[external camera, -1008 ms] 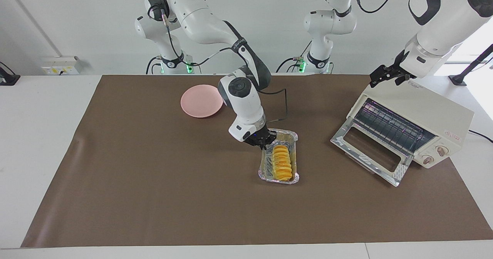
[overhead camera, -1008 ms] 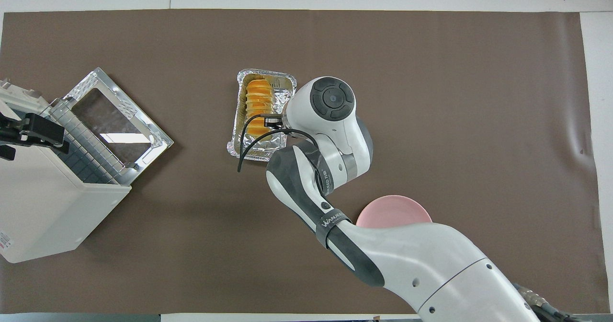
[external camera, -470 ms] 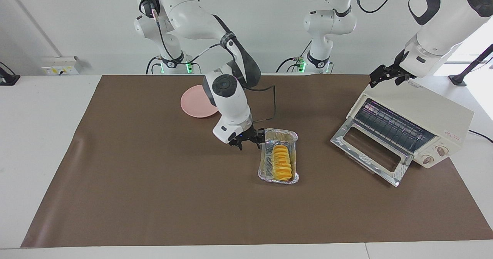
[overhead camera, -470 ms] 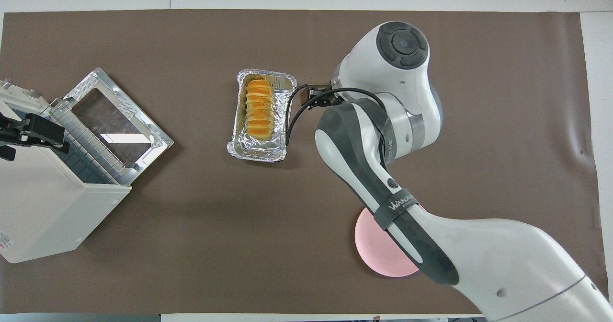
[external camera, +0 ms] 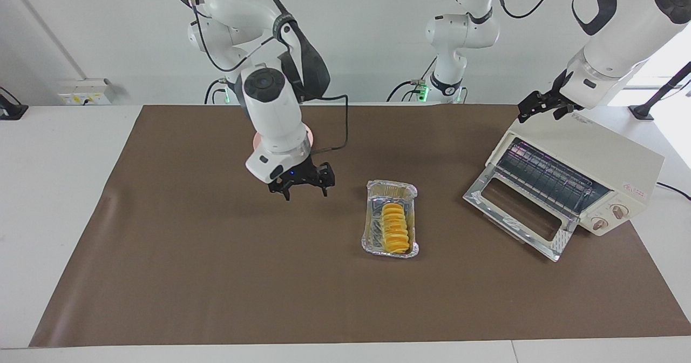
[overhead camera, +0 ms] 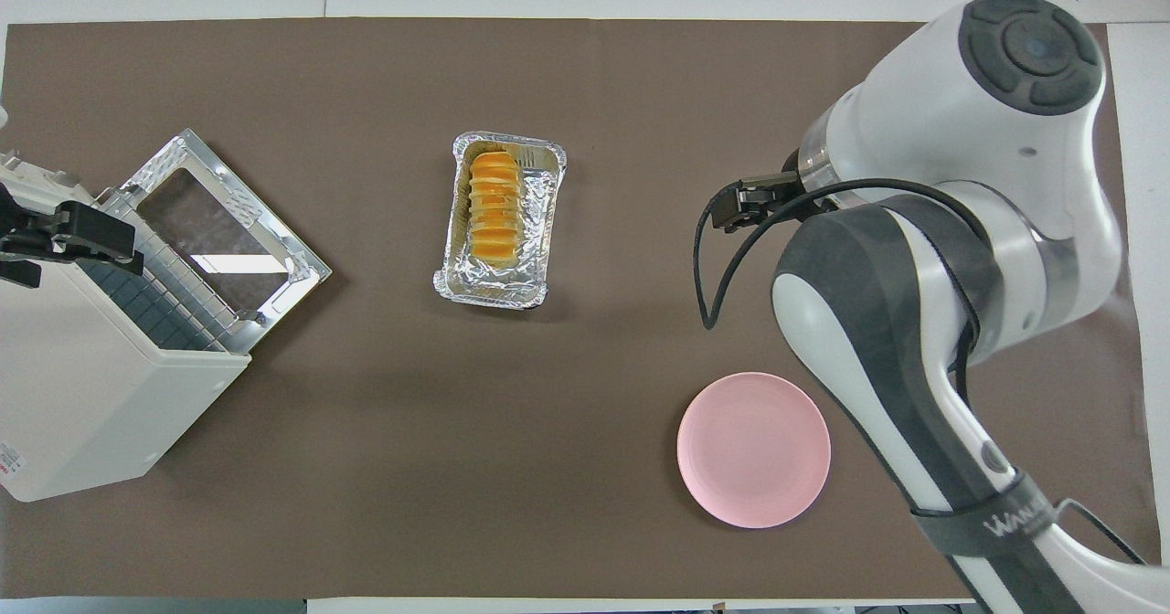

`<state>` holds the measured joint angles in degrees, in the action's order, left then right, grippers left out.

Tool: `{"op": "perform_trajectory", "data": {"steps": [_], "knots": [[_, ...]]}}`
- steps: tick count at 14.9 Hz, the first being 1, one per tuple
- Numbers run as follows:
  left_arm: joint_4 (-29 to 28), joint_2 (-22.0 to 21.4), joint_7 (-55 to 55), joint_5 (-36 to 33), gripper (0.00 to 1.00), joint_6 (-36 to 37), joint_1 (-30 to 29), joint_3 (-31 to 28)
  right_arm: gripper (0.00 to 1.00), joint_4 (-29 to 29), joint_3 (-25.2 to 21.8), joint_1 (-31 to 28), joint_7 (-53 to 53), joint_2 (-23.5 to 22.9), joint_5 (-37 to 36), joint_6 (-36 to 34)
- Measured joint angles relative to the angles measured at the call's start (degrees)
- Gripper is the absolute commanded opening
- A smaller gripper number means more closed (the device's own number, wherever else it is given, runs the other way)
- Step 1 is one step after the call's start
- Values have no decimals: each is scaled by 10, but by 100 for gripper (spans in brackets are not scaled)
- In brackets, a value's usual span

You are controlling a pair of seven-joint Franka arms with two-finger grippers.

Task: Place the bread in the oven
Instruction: 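Withdraw the right gripper while the left gripper reaches the foil tray, then grasp the foil tray with the left gripper and lift it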

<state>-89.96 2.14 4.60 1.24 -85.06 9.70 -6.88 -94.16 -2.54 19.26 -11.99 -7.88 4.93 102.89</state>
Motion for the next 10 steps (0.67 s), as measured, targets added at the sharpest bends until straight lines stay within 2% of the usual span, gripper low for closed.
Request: {"op": "perform_trajectory", "data": {"steps": [3,7,10], "knots": [[4,30,60,14,100,-46,70,5,100,-18,-1,-38,19,51,-20,-59],[77,156,136,43,100,-115,151,8,100,-42,-1,-98,98,90,-31,-91],[82,195,157,51,100,-163,187,9,100,-59,-1,-126,116,99,-31,-91]]}}
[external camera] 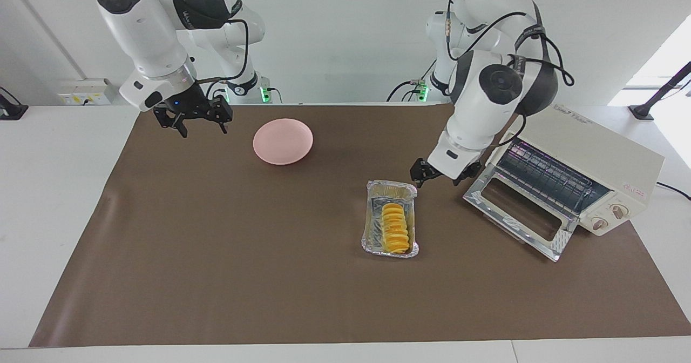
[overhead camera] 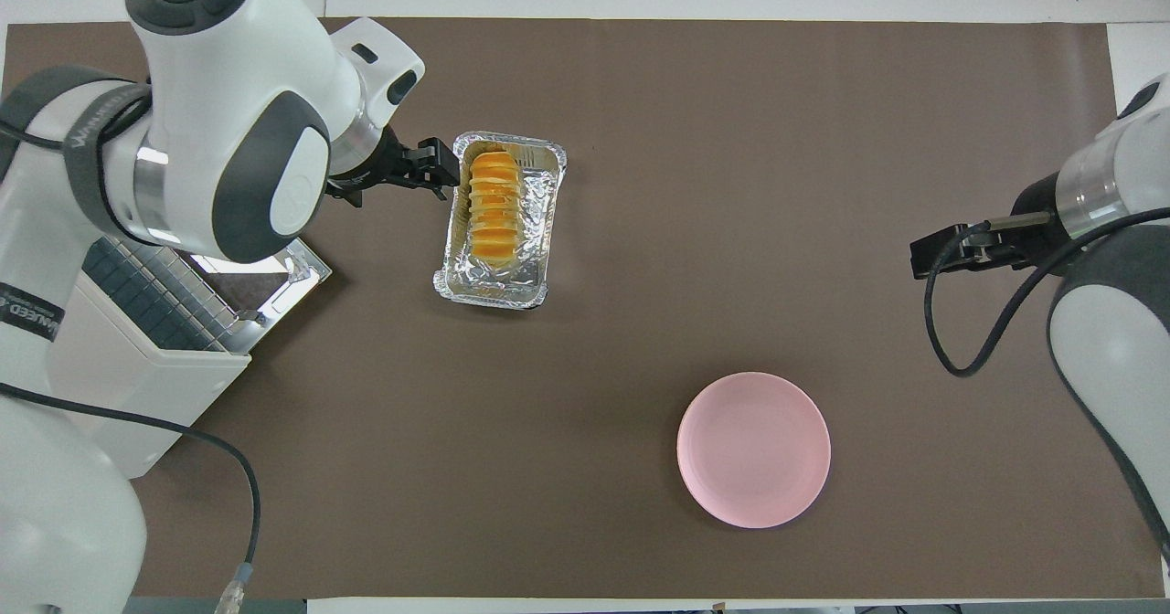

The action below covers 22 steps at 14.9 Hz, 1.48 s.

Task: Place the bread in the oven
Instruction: 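Grasp the foil tray with the left gripper and lift it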

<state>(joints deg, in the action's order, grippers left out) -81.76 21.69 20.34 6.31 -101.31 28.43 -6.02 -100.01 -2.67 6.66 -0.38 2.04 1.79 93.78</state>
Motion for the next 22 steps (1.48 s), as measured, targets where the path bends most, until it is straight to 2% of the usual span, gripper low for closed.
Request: {"op": "perform_trajectory", "data": {"steps": [4,8,11,17,19,20,21,22], "knots": [[-13,22,29,1,100,-58,57,0,100,-2,0,-18,0,0,0,0],[-29,76,66,1,100,-94,108,0,100,-2,0,-18,0,0,0,-1],[-44,100,70,1,100,-145,114,0,100,-2,0,-18,0,0,0,-2],[-65,100,94,1,100,-182,119,0,100,-2,0,-27,0,0,0,-2],[-67,101,107,1,93,-189,121,0,100,0,0,-28,0,2,0,9],[-68,100,112,1,88,-192,124,0,100,2,0,-28,0,2,0,13],[-69,100,117,1,77,-193,126,0,100,3,0,-28,0,3,0,14],[-71,101,123,1,74,-194,126,0,100,3,0,-28,0,5,0,14]]}}
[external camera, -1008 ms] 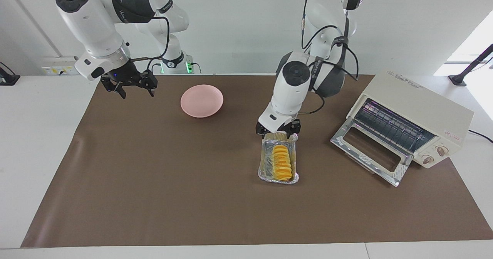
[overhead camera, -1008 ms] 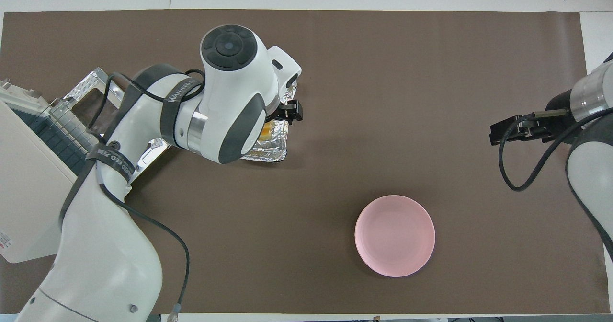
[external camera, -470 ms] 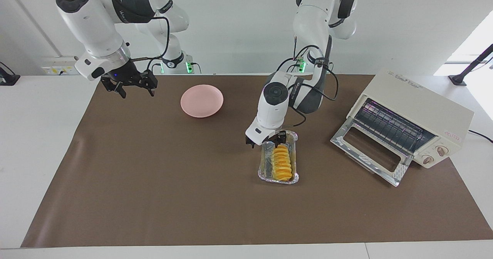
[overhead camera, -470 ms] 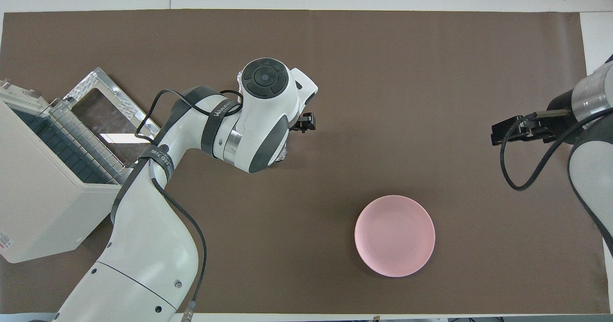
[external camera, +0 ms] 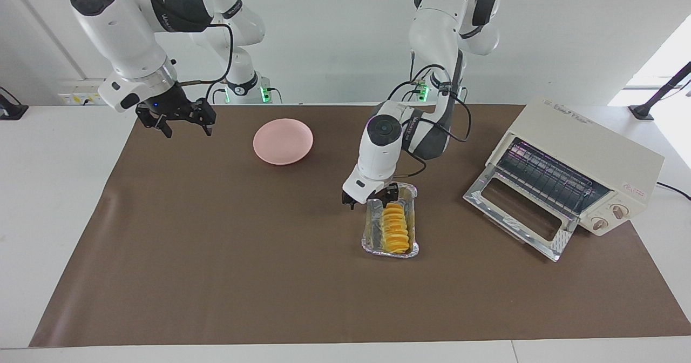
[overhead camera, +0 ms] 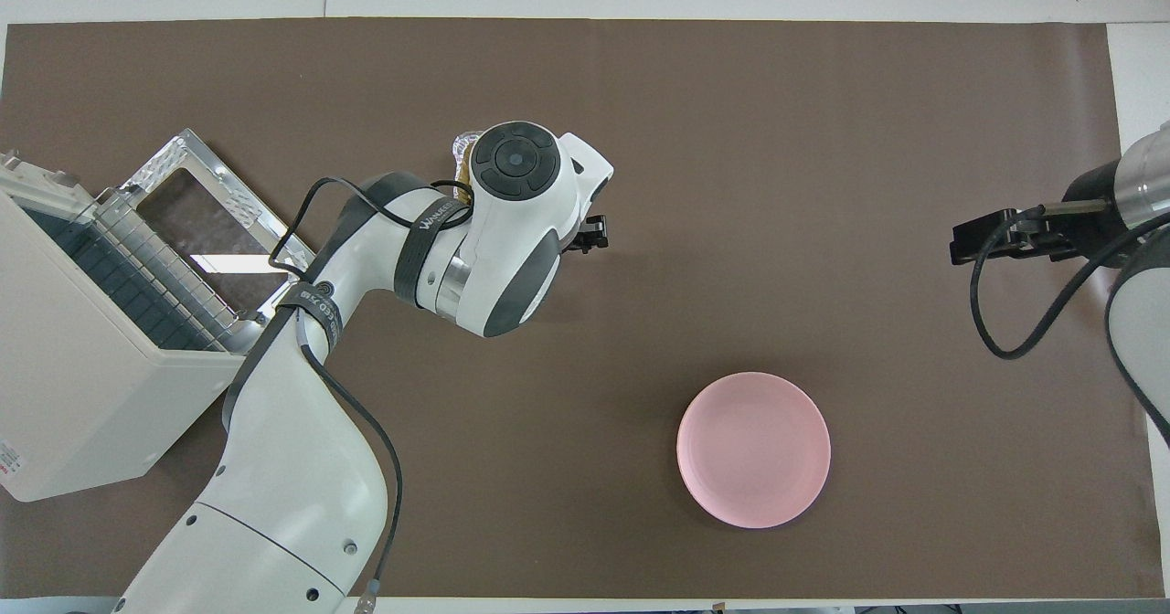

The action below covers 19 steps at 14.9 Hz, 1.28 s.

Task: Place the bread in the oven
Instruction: 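Grasp the foil tray with the left gripper and lift it, then carry the foil tray with the left gripper into the toaster oven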

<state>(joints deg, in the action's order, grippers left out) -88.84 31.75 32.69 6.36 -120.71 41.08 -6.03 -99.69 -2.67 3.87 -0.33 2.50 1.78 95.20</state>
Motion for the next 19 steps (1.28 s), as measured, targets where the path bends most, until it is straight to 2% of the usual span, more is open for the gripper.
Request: {"op": "perform_trajectory", "data": {"steps": [3,4,6,12,16,19], "knots": [[-2,0,14,0,63,-1,0,0,100,3,0,0,0,1,0,0],[-4,1,16,0,53,-1,0,0,100,4,0,0,0,1,0,-1],[-5,4,21,0,0,-1,0,0,100,9,0,0,0,1,0,-3],[0,7,27,0,0,11,-1,-5,100,44,0,0,0,9,0,-34],[63,4,49,1,0,123,-3,-34,100,81,0,0,0,9,0,-65],[111,-7,54,1,0,201,-8,-99,100,82,0,0,0,8,0,-67]]}}
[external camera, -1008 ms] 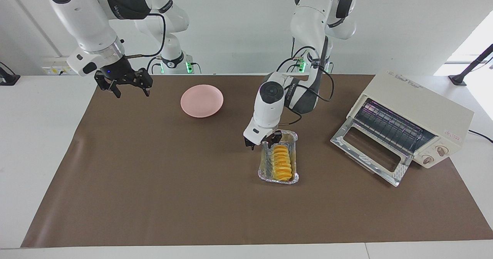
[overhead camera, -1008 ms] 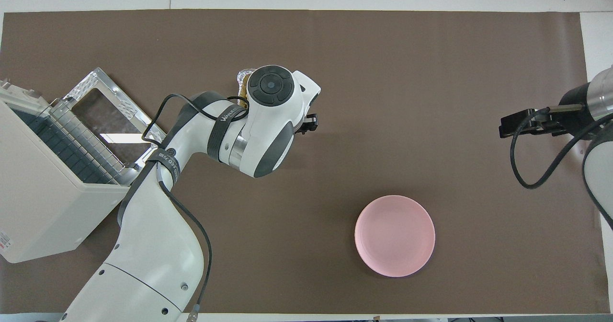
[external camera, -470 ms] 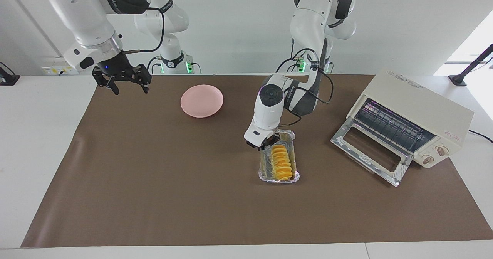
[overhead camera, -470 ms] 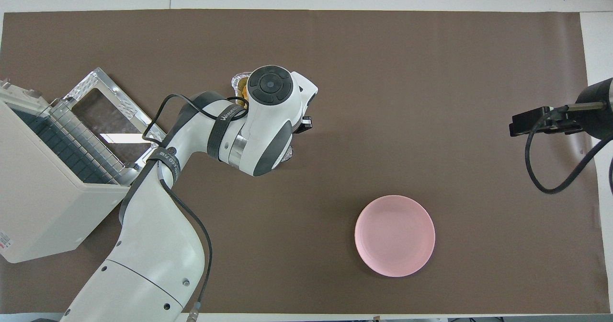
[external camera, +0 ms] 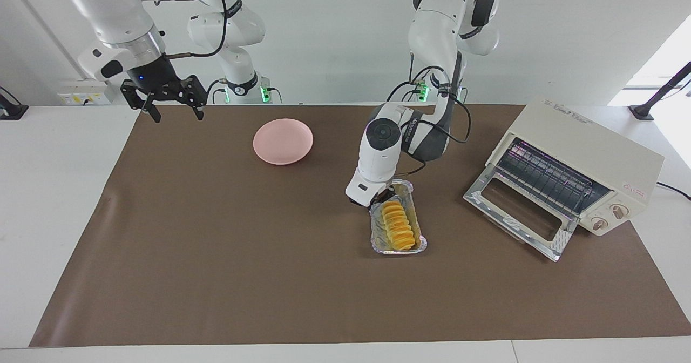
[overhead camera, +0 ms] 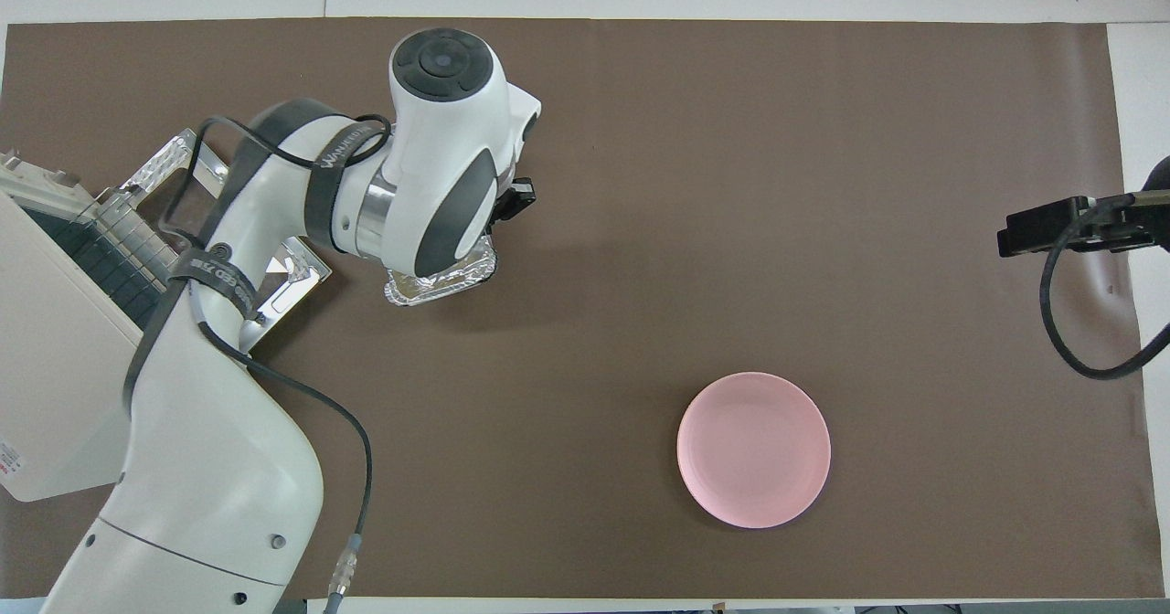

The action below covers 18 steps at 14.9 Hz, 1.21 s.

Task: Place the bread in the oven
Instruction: 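Carry the foil tray with the left gripper into the toaster oven, then lower the foil tray inside the oven and open the left gripper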

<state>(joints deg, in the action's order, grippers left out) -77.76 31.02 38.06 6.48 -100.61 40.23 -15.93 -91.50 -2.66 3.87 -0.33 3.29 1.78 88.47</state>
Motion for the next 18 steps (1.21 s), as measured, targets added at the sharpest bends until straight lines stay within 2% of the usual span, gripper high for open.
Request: {"op": "perform_trajectory", "data": {"steps": [3,5,9,15,18], "knots": [[6,-25,1,2,0,36,-18,-77,100,0,0,0,0,-2,0,0],[4,-27,10,3,0,50,-53,-104,100,0,0,0,0,-2,0,0],[-16,-26,42,6,0,52,-123,-115,100,0,0,0,0,-2,-12,-1],[-64,-30,55,3,0,53,-122,-142,100,0,0,0,0,-2,-24,-16],[-85,-38,56,-30,0,57,-121,-142,100,0,0,0,0,-2,-24,-32]]}}
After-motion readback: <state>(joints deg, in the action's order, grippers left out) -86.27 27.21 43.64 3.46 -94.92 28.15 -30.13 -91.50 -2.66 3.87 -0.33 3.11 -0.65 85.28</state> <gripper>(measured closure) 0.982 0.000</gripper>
